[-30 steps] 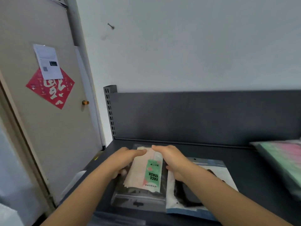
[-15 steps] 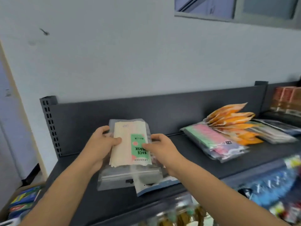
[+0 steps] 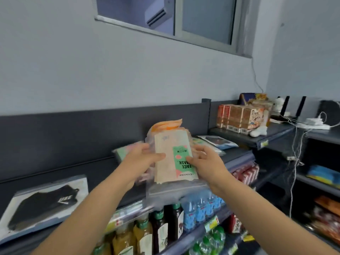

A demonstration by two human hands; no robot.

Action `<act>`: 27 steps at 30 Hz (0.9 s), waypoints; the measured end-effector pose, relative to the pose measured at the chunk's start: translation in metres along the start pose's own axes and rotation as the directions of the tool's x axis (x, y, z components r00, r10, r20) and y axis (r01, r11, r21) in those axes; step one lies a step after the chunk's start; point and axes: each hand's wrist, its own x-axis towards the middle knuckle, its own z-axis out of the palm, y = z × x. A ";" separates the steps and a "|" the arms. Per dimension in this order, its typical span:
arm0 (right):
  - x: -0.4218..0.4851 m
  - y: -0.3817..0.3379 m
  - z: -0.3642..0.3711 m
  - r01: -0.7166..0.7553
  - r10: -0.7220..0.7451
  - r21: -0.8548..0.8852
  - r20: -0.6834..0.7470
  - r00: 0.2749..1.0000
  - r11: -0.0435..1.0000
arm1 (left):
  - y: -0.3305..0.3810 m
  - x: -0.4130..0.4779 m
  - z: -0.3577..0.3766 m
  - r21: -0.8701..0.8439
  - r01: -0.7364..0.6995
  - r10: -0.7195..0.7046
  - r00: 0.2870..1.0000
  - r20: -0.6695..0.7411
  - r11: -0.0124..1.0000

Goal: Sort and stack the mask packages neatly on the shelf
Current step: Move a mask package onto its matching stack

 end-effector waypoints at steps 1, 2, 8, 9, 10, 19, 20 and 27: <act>0.006 0.001 -0.023 -0.004 0.004 -0.006 -0.011 1.000 1.000 | 0.003 0.006 0.023 -0.006 -0.004 0.004 1.000 0.011 1.000; 0.012 0.002 -0.045 -0.006 0.006 -0.018 -0.018 1.000 1.000 | 0.008 0.011 0.045 -0.011 -0.017 0.017 1.000 0.018 1.000; 0.055 0.015 -0.143 -0.033 0.024 -0.091 -0.098 0.995 0.995 | 0.025 0.043 0.147 0.091 -0.065 0.050 0.986 0.158 0.994; 0.064 0.019 -0.155 -0.046 0.036 -0.090 -0.108 0.993 0.995 | 0.026 0.053 0.160 0.093 -0.058 0.042 0.985 0.166 0.994; 0.073 0.022 -0.166 -0.058 0.049 -0.084 -0.114 0.992 0.995 | 0.027 0.061 0.171 0.090 -0.048 0.032 0.986 0.166 0.995; 0.193 0.055 -0.212 -0.114 0.099 -0.109 -0.135 0.986 0.987 | 0.015 0.163 0.229 0.162 -0.019 -0.008 0.987 0.162 0.987; 0.210 0.055 -0.212 -0.112 0.096 -0.118 -0.133 0.987 0.987 | 0.013 0.176 0.233 0.165 -0.009 -0.017 0.987 0.157 0.986; 0.323 0.056 -0.201 -0.126 0.126 -0.207 -0.011 0.992 0.970 | 0.003 0.262 0.247 0.256 0.036 -0.060 0.995 0.086 0.966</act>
